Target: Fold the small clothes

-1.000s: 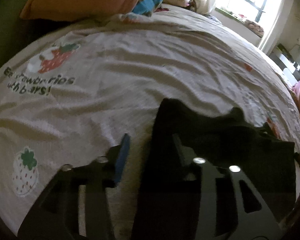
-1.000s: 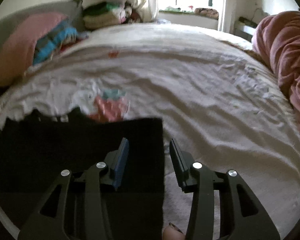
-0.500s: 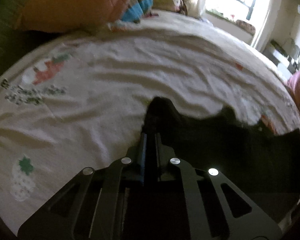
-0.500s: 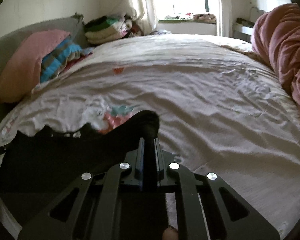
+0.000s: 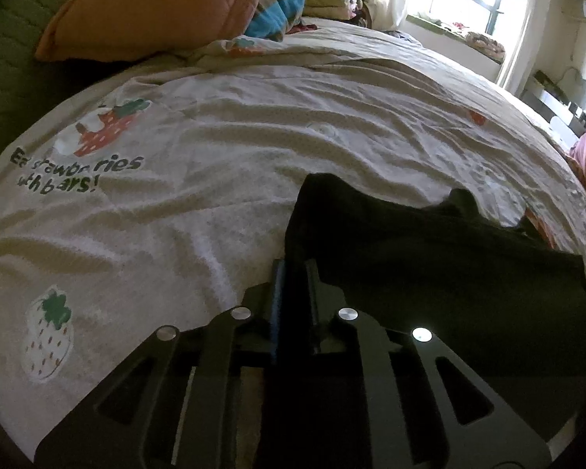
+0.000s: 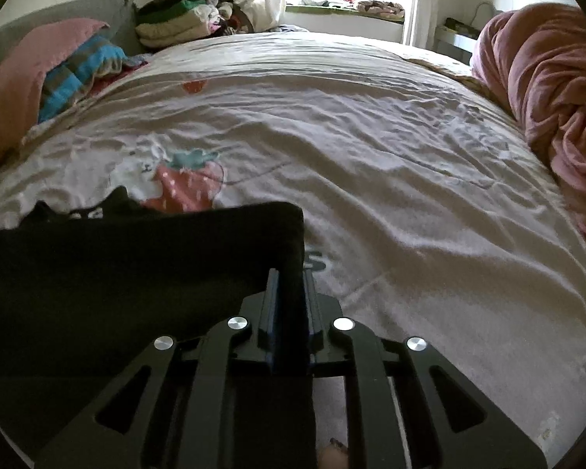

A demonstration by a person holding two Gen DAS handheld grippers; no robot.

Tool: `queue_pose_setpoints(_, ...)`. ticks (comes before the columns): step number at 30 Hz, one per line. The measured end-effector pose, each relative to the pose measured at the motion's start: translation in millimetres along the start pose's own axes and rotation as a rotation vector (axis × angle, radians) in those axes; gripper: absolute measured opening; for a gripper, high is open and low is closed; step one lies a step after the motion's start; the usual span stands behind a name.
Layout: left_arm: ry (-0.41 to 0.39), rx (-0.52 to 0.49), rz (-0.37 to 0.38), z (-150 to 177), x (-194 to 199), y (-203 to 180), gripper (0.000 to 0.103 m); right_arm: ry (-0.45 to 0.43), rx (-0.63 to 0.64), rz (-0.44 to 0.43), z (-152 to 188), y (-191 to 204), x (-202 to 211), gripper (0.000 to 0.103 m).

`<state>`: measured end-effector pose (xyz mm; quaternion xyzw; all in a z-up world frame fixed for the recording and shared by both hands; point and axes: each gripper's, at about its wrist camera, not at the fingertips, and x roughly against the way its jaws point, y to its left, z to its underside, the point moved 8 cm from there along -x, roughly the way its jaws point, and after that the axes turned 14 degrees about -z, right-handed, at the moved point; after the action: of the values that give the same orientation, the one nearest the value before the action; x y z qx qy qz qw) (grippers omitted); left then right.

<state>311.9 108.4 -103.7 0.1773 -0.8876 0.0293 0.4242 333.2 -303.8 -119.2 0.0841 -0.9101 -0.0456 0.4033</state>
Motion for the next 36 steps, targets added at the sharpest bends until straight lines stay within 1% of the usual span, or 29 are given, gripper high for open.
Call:
queue_pose_setpoints(2,0.001,0.004,0.004,3,3,2,0.009,-0.01,0.007,0.015,4,2,9,0.024)
queue_pose_setpoints(4,0.007,0.018,0.014,8,9,4,0.013,-0.017,0.009,0.005,8,6,20,0.034)
queue_pose_setpoints(5,0.007,0.021,0.019,9,12,4,0.017,-0.028,0.013,-0.003,9,9,26,0.041)
queue_pose_setpoints(7,-0.001,0.022,0.025,12,20,4,0.019,-0.054,0.05,-0.039,12,22,43,0.042)
queue_pose_setpoints(9,-0.008,0.021,0.038,15,29,4,0.024,-0.063,0.099,-0.063,16,37,55,0.042)
queue_pose_setpoints(12,-0.013,0.013,0.054,21,42,3,0.026,-0.066,0.158,-0.127,23,61,70,0.048)
queue_pose_setpoints(15,-0.019,0.003,0.066,26,53,2,0.03,-0.06,0.203,-0.153,33,79,80,0.048)
queue_pose_setpoints(18,-0.018,-0.001,0.084,31,63,0,0.031,-0.036,0.214,-0.206,45,92,86,0.048)
queue_pose_setpoints(22,-0.01,-0.013,0.107,38,73,-4,0.032,-0.029,0.22,-0.231,52,101,94,0.048)
queue_pose_setpoints(24,-0.009,-0.02,0.115,43,79,-6,0.041,-0.033,0.206,-0.221,52,97,96,0.049)
queue_pose_setpoints(29,-0.003,0.03,0.114,52,86,13,0.043,-0.042,0.071,-0.176,51,56,100,0.054)
queue_pose_setpoints(31,0.01,0.077,0.111,57,83,29,0.045,-0.027,0.018,-0.177,56,39,99,0.055)
queue_pose_setpoints(32,0.021,0.096,0.115,59,82,35,0.05,-0.022,0.005,-0.179,58,35,99,0.057)
queue_pose_setpoints(33,0.033,0.113,0.12,61,80,39,0.052,-0.012,-0.014,-0.189,62,29,99,0.058)
queue_pose_setpoints(35,0.059,0.148,0.133,66,74,49,0.054,0.009,-0.051,-0.209,70,20,97,0.058)
queue_pose_setpoints(36,0.065,0.154,0.141,68,74,50,0.056,0.018,-0.065,-0.215,73,17,96,0.058)
